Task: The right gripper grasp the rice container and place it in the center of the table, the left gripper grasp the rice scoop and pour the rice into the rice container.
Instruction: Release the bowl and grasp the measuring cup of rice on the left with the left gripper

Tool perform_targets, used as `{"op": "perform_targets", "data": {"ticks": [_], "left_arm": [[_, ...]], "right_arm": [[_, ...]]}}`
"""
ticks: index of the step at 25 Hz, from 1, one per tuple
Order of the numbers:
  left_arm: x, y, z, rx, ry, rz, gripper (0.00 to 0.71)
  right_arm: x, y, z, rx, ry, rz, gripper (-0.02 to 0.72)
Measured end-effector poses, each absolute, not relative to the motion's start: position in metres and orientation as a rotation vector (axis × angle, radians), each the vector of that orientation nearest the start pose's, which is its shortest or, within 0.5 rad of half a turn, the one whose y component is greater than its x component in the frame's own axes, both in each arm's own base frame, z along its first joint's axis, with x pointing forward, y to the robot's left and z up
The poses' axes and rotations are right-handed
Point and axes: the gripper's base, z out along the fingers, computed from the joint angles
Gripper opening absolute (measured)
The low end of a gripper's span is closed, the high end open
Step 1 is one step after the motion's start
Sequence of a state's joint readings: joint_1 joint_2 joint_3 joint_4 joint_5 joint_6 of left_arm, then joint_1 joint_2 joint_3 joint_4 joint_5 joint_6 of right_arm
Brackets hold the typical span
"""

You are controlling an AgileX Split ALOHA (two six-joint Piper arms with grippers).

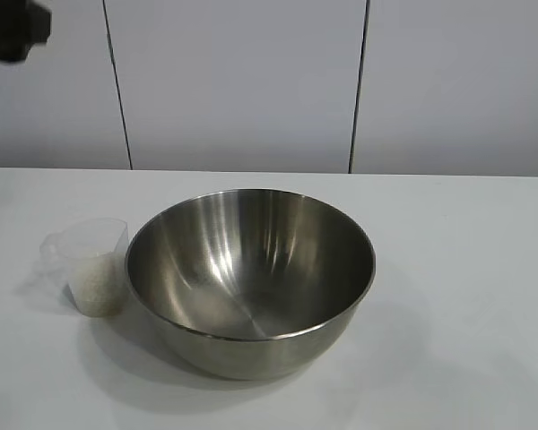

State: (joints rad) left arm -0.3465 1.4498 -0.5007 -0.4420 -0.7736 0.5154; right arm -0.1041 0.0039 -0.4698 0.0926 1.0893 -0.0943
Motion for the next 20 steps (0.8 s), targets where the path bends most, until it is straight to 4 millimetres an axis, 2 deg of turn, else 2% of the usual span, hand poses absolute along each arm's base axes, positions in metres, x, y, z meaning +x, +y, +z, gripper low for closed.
{"op": "perform_targets", "data": {"ticks": [2, 6, 9, 12, 15, 20], "left_arm": [[0.251, -0.058, 0.201, 0.219, 1.683, 0.19, 0.559], [0.233, -0.048, 0.171, 0.138, 1.707, 0.179, 0.559], [0.225, -0.046, 0.143, 0.14, 1.788, 0.16, 0.559], [0.219, -0.05, 0.111, 0.219, 1.915, 0.127, 0.559], [0.217, -0.053, 0.091, 0.289, 1.992, 0.116, 0.547], [0.214, -0.056, 0.072, 0.371, 2.056, 0.104, 0.539]], "right_arm": [[-0.002, 0.008, 0.267, 0.006, 2.103, -0.007, 0.587], [-0.002, 0.008, 0.267, 0.006, 2.103, -0.007, 0.581], [-0.002, 0.008, 0.267, 0.006, 2.103, -0.007, 0.578], [-0.002, 0.008, 0.267, 0.006, 2.103, -0.007, 0.578], [-0.002, 0.008, 0.267, 0.006, 2.103, -0.007, 0.578], [-0.002, 0.008, 0.267, 0.006, 2.103, -0.007, 0.578]]}}
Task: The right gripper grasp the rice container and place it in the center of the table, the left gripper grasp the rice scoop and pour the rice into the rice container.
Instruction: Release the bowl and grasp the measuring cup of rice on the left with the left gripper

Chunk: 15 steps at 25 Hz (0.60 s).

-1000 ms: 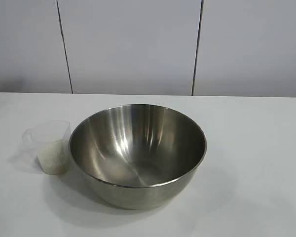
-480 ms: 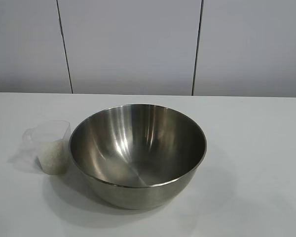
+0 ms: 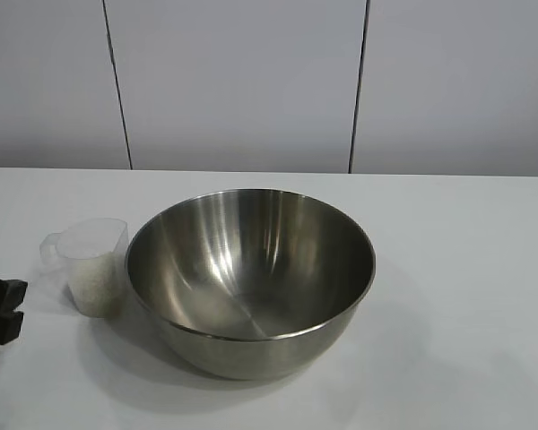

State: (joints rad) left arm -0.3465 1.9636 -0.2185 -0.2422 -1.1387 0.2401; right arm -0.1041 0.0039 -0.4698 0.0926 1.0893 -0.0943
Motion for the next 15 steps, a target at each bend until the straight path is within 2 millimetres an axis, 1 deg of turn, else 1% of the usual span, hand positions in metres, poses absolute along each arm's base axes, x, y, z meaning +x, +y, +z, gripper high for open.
{"op": "perform_targets", "data": {"ticks": [3, 8, 15], "left_arm": [[0.218, -0.062, 0.063, 0.442, 2.064, 0.076, 0.538], [0.23, -0.068, 0.052, 0.455, 2.064, 0.069, 0.538], [0.249, -0.072, 0.055, 0.441, 2.007, 0.097, 0.537]], "right_arm": [[-0.002, 0.008, 0.267, 0.006, 2.103, -0.007, 0.578], [-0.002, 0.008, 0.267, 0.006, 2.103, -0.007, 0.578], [-0.002, 0.008, 0.267, 0.006, 2.103, -0.007, 0.578]]}}
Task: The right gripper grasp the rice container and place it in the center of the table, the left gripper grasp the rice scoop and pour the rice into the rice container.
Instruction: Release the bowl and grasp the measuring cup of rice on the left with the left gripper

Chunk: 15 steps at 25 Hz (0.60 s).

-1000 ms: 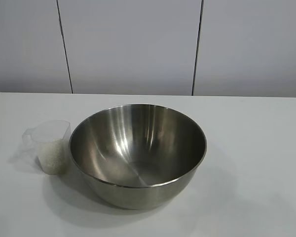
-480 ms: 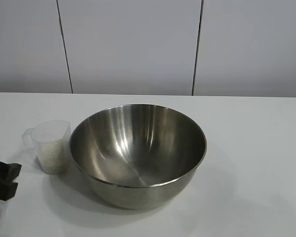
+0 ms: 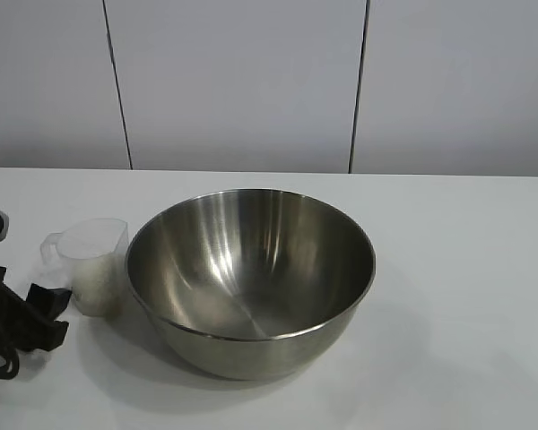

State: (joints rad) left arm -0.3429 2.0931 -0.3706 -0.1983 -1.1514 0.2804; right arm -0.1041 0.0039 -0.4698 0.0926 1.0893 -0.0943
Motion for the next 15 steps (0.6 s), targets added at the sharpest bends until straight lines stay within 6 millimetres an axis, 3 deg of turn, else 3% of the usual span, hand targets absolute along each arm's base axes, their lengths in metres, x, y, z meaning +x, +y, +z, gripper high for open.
{"op": "perform_targets", "data": {"ticks": [8, 15], "left_arm": [[0.264, -0.058, 0.058, 0.415, 1.979, 0.101, 0.537], [0.268, -0.061, 0.059, 0.491, 1.946, 0.028, 0.537]], "right_arm": [[-0.002, 0.008, 0.267, 0.006, 2.103, -0.007, 0.578], [-0.002, 0.008, 0.267, 0.006, 2.103, -0.007, 0.578]]}}
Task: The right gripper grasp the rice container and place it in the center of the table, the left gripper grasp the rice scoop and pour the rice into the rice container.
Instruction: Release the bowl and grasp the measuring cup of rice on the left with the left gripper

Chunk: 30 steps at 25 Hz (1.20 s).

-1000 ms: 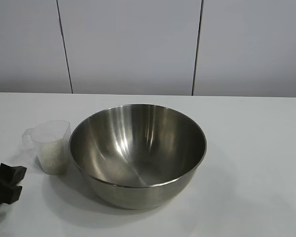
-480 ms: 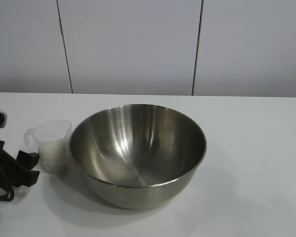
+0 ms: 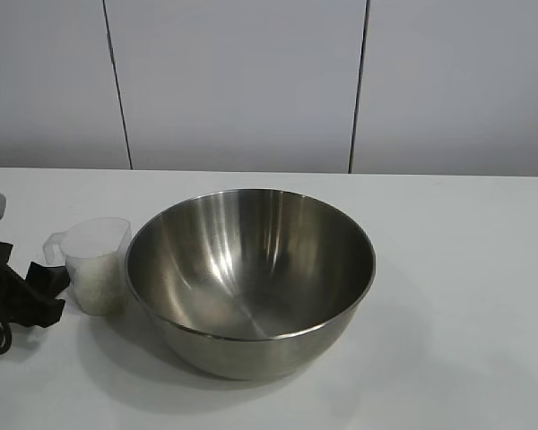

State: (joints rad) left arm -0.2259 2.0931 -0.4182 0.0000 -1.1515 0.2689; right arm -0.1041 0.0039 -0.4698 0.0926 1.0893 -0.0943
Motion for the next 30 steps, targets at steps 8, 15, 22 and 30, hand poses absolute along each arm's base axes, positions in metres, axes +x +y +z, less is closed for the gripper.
{"op": "perform_targets", "data": {"ticks": [8, 15, 22, 30], "left_arm": [[0.279, -0.062, 0.063, 0.387, 1.93, 0.002, 0.535], [0.285, -0.063, 0.065, 0.373, 1.912, -0.002, 0.334], [0.285, -0.064, 0.065, 0.387, 1.909, -0.01, 0.062], [0.284, -0.068, 0.067, 0.444, 1.891, -0.047, 0.01]], "right_arm": [[-0.002, 0.008, 0.267, 0.006, 2.103, -0.007, 0.578], [-0.002, 0.008, 0.267, 0.006, 2.103, -0.007, 0.578], [-0.002, 0.008, 0.267, 0.006, 2.103, -0.007, 0.578], [-0.002, 0.008, 0.267, 0.006, 2.103, -0.008, 0.578]]}}
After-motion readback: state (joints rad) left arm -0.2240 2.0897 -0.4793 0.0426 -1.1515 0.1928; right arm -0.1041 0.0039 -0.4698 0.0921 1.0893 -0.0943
